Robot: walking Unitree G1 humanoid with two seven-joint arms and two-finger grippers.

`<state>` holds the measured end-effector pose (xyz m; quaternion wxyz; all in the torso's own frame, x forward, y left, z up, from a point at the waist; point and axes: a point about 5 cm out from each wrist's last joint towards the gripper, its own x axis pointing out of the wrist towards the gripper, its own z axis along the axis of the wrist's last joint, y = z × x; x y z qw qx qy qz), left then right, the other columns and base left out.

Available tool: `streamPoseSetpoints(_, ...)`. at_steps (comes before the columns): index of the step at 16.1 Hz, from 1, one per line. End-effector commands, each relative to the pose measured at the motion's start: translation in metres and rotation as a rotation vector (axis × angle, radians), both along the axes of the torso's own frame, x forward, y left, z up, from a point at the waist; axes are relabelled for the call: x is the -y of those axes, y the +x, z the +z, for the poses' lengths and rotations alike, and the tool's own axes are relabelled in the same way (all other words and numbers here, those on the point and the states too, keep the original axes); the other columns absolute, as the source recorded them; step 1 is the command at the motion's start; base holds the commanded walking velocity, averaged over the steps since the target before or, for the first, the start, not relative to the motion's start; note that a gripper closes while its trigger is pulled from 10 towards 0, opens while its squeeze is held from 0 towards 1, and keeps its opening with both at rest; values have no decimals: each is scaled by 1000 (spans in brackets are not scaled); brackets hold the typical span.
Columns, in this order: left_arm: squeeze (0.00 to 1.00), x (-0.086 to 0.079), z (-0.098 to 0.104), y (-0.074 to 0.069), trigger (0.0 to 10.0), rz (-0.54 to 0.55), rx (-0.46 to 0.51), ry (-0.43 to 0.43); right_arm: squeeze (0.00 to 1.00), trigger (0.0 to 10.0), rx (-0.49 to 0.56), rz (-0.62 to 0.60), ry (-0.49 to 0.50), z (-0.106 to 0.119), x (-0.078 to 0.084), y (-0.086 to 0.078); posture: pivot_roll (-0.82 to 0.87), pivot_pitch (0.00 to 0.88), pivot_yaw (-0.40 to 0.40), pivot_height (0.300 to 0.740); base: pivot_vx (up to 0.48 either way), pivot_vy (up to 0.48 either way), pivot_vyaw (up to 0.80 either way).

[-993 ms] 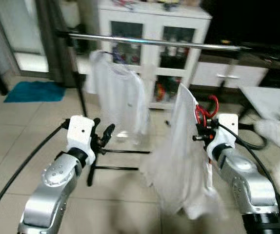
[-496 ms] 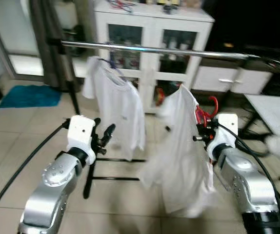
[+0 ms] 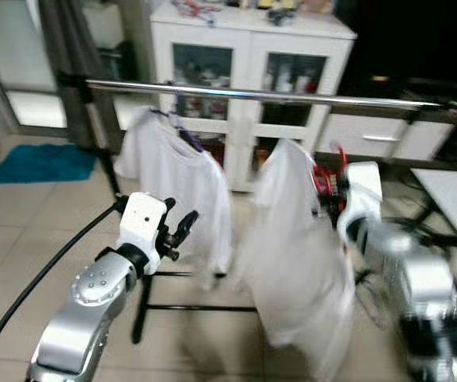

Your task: Hang hanger

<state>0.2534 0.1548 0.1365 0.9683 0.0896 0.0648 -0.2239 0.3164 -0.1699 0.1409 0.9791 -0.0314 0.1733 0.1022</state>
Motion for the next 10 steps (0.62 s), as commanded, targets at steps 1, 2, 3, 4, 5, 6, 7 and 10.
streamPoseSetpoints(1, 0, 2, 0, -1, 10000, -18, -5, 18, 0, 10000, 10, 37, 17, 8, -7, 2, 54, 0, -72, 740, 375, 0, 0)
streamPoseSetpoints(2, 0, 5, 0, -2, 10000, -42, -6, 22, 0, 10000, 27, 51, 24, 21, -8, 8, 54, 0, -72, 740, 360, 0, 0)
streamPoseSetpoints(3, 0, 7, 1, -2, 10000, -63, -4, 25, 0, 10000, 43, 63, 20, 31, -9, 13, 54, 0, -72, 740, 356, 0, 0)
streamPoseSetpoints(4, 0, 11, 4, -3, 10000, -99, 7, 9, 0, 10000, 63, 70, 18, 40, -10, 16, 56, 0, -80, 740, 322, 0, 0)
streamPoseSetpoints(5, 0, 16, 8, -6, 10000, -139, 18, -21, 0, 10000, 80, 83, 10, 49, -12, 19, 59, 0, -85, 740, 255, 0, 0)
streamPoseSetpoints(6, 0, 19, 12, -8, 10000, -171, 24, -41, 0, 10000, 93, 89, 6, 54, -14, 22, 60, 0, -87, 740, 0, 0, 0)
streamPoseSetpoints(7, 0, 23, 15, -10, 10000, -209, 29, -52, 0, 10000, 95, 88, 6, 58, -16, 26, 60, 0, -87, 740, 0, 0, 0)
streamPoseSetpoints(10, 0, 28, 19, -11, 10000, -279, 34, -66, 0, 10000, 82, 81, -12, 58, -19, 37, 56, 0, -79, 740, 0, 0, 0)
